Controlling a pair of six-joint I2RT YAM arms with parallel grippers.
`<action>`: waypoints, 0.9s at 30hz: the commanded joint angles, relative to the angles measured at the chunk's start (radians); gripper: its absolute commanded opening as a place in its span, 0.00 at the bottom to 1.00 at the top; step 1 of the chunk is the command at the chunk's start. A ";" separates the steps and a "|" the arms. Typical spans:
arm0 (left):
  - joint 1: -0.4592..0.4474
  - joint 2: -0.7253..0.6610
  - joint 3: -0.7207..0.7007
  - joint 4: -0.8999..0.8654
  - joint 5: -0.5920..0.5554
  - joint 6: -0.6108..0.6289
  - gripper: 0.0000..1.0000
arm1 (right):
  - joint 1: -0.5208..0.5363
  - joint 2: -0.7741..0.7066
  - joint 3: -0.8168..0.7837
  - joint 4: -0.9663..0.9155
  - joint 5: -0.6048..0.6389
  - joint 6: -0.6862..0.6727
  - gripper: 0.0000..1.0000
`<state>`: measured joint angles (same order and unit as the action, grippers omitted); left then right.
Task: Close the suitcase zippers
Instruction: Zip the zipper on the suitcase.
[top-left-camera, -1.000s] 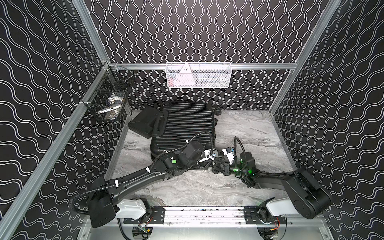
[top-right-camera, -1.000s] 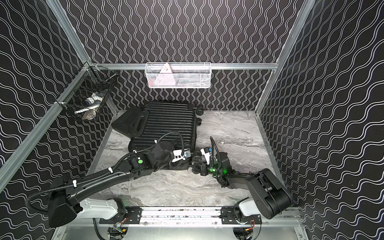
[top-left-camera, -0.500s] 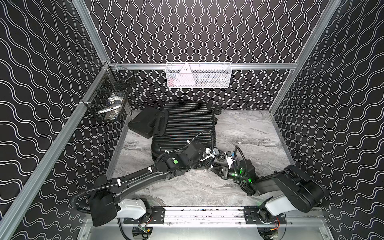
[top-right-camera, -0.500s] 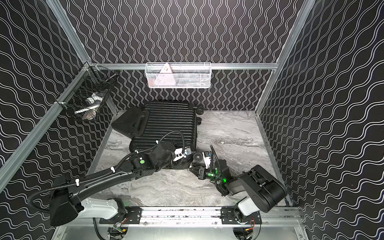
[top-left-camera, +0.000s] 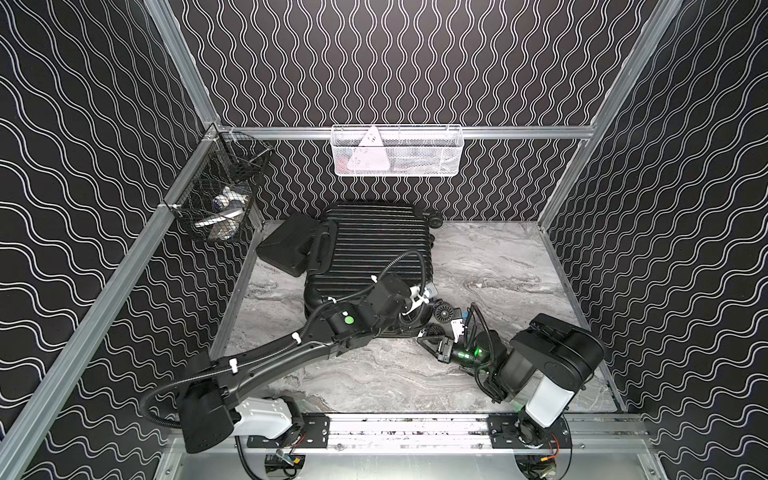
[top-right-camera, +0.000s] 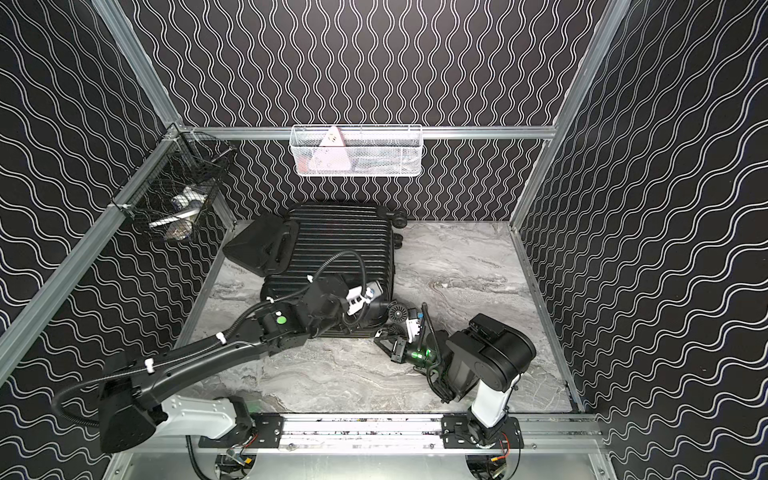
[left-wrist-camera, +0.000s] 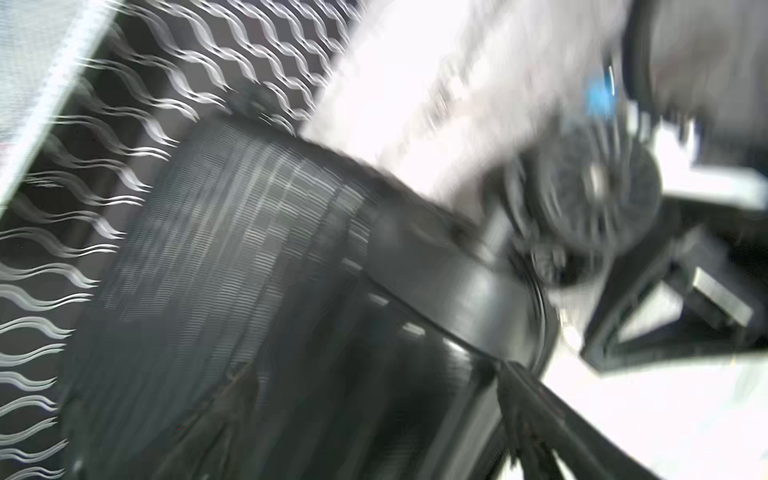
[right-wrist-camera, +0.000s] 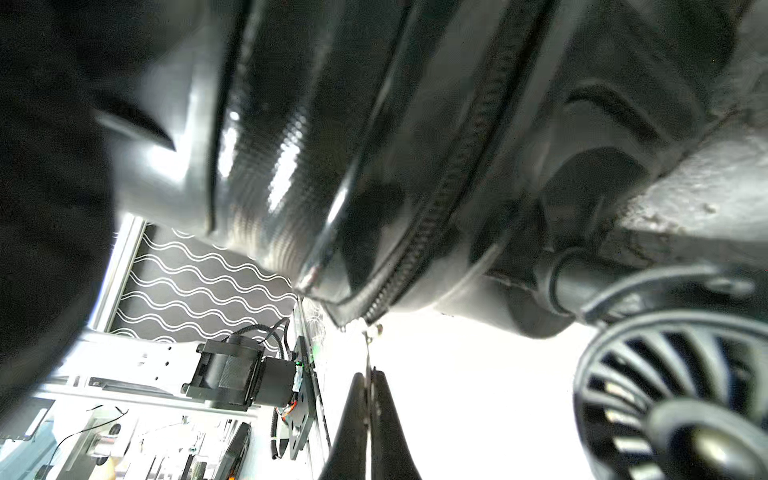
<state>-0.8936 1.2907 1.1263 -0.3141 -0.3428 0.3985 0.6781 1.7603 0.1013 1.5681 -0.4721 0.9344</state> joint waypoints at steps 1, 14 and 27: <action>0.028 -0.028 0.075 -0.056 0.030 -0.161 0.98 | 0.005 -0.002 -0.003 -0.077 -0.034 0.004 0.00; 0.738 0.091 0.348 -0.375 0.294 -0.526 0.85 | 0.003 -0.025 0.014 -0.136 -0.025 -0.030 0.00; 1.008 0.372 0.433 -0.378 0.551 -0.564 0.66 | 0.003 -0.109 0.032 -0.259 -0.026 -0.061 0.00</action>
<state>0.1074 1.6440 1.5505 -0.6842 0.1490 -0.1547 0.6788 1.6596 0.1322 1.3933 -0.4770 0.8864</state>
